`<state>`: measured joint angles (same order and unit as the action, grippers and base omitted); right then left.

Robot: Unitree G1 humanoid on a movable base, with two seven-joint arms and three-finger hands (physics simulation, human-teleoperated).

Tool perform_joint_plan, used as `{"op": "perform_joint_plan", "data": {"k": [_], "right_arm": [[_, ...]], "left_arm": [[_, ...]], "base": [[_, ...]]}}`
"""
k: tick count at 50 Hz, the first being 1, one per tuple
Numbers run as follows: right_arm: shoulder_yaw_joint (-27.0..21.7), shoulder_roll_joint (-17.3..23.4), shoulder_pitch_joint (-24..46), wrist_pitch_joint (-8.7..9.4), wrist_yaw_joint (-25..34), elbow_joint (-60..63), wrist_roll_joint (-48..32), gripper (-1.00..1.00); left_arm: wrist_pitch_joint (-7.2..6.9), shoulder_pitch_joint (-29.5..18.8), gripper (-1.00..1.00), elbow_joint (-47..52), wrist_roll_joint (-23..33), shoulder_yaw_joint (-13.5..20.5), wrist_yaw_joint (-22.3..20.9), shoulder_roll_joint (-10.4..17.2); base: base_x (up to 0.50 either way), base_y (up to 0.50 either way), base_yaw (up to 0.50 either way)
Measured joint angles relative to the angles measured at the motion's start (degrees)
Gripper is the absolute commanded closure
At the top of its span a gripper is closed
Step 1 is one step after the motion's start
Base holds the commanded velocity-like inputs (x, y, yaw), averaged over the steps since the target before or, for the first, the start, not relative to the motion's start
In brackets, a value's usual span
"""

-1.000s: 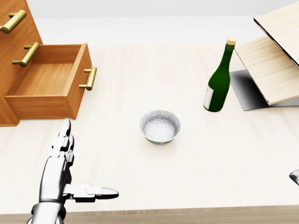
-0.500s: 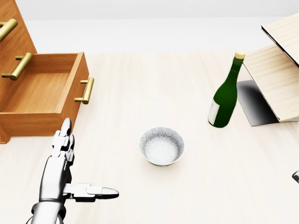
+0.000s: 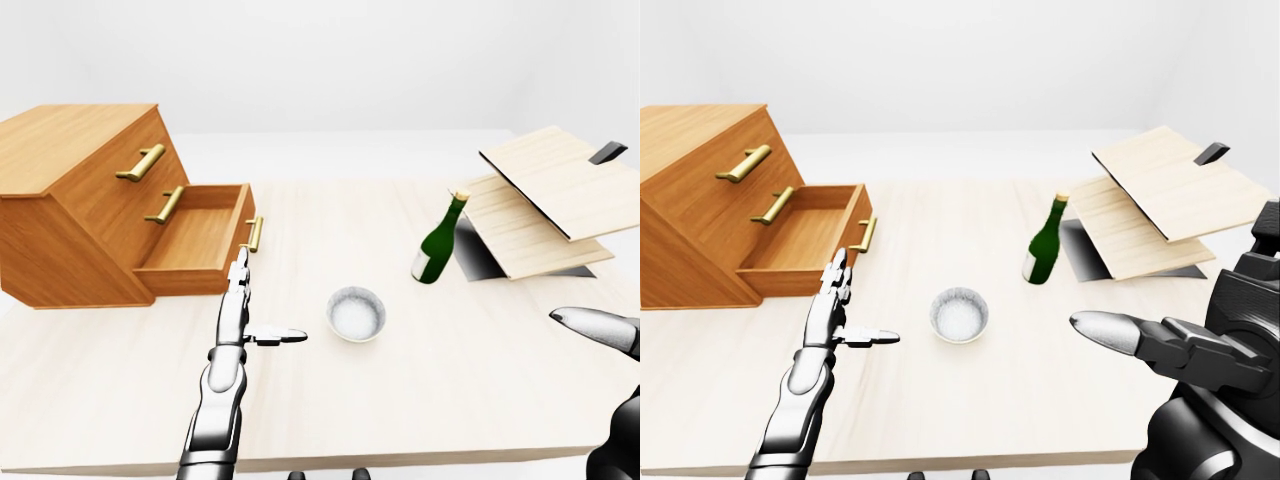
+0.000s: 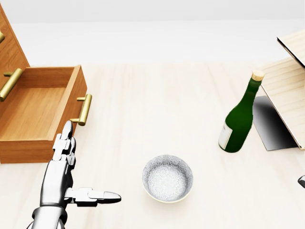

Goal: Close the bottom drawer of the cabinet.

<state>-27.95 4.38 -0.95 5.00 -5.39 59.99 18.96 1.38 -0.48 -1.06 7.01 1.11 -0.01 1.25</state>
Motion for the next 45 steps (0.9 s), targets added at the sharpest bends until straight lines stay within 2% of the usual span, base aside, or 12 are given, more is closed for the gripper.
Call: {"op": "perform_joint_plan", "data": {"k": [23, 28, 31, 38, 45], "right_arm": [[0.5, -0.44, -0.77, 0.0, 0.57, 0.01, -0.3, -1.0], [0.62, -0.5, -0.86, 0.0, 0.76, 0.01, -0.45, -1.0], [0.75, -0.54, -0.92, 0.0, 0.86, 0.01, -0.61, -1.0], [1.04, -0.61, -1.03, 0.0, 1.08, 0.01, -0.97, -1.0], [1.24, -0.67, -1.06, 0.0, 1.25, 0.01, -1.24, -1.0]], "left_arm": [[0.61, -1.31, -1.0, -2.27, -0.28, 0.38, 0.36, 0.14], [1.98, -3.45, -1.0, -6.28, -0.47, 0.9, 0.92, 0.53], [3.62, -5.38, -1.0, -10.59, -0.48, 1.3, 1.52, 0.93], [3.62, -10.0, -1.0, -21.83, -0.82, 2.16, 2.97, 2.0], [3.62, -13.38, -1.0, -28.78, -1.56, 2.8, 3.64, 2.95]], "base": [[0.05, 0.0, 0.0], [0.0, 0.0, 0.0], [0.0, 0.0, 0.0], [0.0, 0.0, 0.0], [0.0, 0.0, 0.0]]}}
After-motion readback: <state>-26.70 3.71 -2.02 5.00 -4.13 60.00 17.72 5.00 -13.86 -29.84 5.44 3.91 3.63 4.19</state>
